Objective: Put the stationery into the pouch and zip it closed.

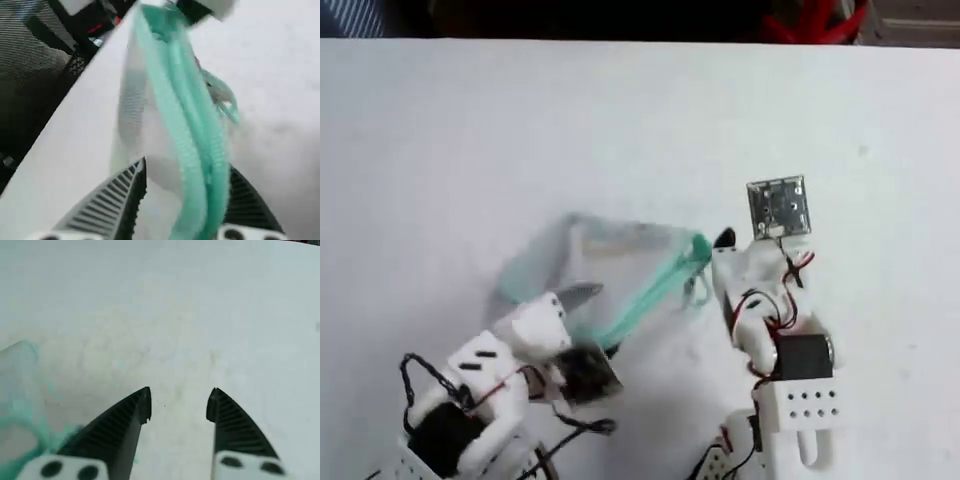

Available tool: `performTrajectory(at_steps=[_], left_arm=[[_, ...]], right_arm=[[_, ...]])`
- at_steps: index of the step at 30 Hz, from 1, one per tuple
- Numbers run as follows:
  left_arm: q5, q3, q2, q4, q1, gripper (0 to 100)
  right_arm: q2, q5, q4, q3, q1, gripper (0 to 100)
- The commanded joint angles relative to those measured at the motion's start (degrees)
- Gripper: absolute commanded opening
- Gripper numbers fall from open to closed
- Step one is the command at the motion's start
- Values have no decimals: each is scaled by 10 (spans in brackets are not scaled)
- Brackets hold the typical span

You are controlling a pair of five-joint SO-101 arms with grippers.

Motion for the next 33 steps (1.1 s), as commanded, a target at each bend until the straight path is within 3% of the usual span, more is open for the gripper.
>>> performTrajectory(at_steps=[1, 4, 8, 11, 13, 19, 24, 28, 33], left_arm=[[-98, -28, 0, 76, 19, 230], [-59, -30, 0, 18, -13, 229], [5, -6, 1, -122, -91, 229], [113, 59, 1, -240, -128, 199], [132, 102, 1, -278, -131, 187], [114, 120, 1, -276, -85, 185], [114, 120, 1, -264, -46, 185], [114, 120, 1, -264, -50, 185], [114, 120, 1, -264, -50, 185]], right_arm=[[-10, -6, 6, -8, -3, 183], [-11, -2, 31, -30, 0, 183], [-11, 15, 176, -154, 2, 183], [-10, 107, 290, -260, -37, 183], [-1, 178, 344, -303, -81, 183], [133, 218, 423, -368, -109, 184], [230, 217, 393, -404, -122, 187], [271, 217, 384, -411, -163, 278], [339, 222, 331, -411, -140, 318]])
